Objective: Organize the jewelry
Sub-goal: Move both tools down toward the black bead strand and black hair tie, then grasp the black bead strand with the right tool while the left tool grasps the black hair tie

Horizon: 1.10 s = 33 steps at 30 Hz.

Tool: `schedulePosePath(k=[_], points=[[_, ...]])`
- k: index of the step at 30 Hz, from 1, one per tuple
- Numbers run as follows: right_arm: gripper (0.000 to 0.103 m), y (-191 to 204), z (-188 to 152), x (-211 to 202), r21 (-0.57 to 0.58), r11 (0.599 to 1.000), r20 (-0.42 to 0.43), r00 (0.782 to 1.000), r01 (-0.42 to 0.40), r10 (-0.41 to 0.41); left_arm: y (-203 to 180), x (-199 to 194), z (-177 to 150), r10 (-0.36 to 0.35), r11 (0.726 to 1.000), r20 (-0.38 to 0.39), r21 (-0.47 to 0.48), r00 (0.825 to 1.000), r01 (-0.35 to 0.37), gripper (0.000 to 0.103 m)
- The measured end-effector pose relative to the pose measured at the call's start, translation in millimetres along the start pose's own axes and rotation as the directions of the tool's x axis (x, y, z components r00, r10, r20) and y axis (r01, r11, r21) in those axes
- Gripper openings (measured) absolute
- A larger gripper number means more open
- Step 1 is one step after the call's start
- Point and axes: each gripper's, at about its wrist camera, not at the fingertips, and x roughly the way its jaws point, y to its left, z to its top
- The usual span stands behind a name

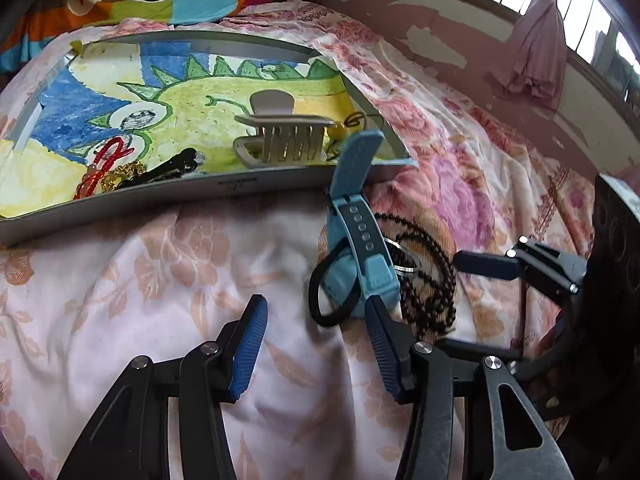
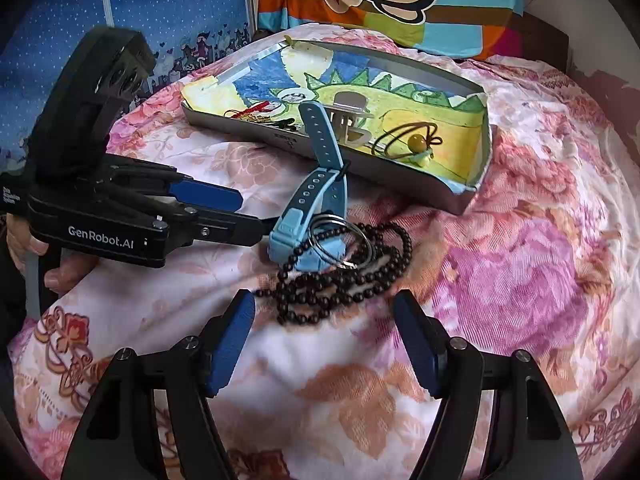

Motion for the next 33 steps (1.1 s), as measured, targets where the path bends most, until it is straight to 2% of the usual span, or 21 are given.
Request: schedulePosePath(k=[2, 6, 9, 17, 23, 33], points=[[0.064, 3.2, 2.6, 3.6, -0.008, 1.0, -0.005, 1.0, 0.015, -0.015, 1.3, 2.2, 2.4, -0.01, 1.0, 0.0, -0.007, 1.0, 0.01, 0.041], [0.057, 4.0, 3.6, 5.6, -0.011, 1.0, -0.007, 1.0, 0.027, -0.027, -0.1, 8.6, 2.9, -0.021, 1.0, -0.021, -0.001, 1.0, 0.021, 0.035], [0.047, 0.5, 2.7, 2.9, 0.01, 1.0, 0.0, 1.0, 0.024, -0.024, -1.6, 8.1, 2.4, -0.019, 1.0, -0.021, 0.004, 1.0, 0.019, 0.035], [0.02, -15.5, 0.1, 1.9, 0.085, 0.996, 0.006, 1.0, 0.015, -0.016, -6.9, 12.9, 0.8, 0.011, 1.0, -0.048, 0.029, 0.999, -0.01, 0.019], [0.016, -20.0, -0.5, 0.8, 0.111, 0.994, 0.014, 1.0, 0.004, -0.005, -7.2, 14.4, -0.7, 0.059, 0.998, -0.07, 0.019, 0.996, -0.058, 0.009], [0.015, -26.2, -4.0, -13.8, 0.133, 0.99, 0.032, 0.999, -0.047, 0.043, -0.5, -9.7, -17.3, 0.077, 0.986, -0.087, -0.141, 0.993, -0.089, 0.008]])
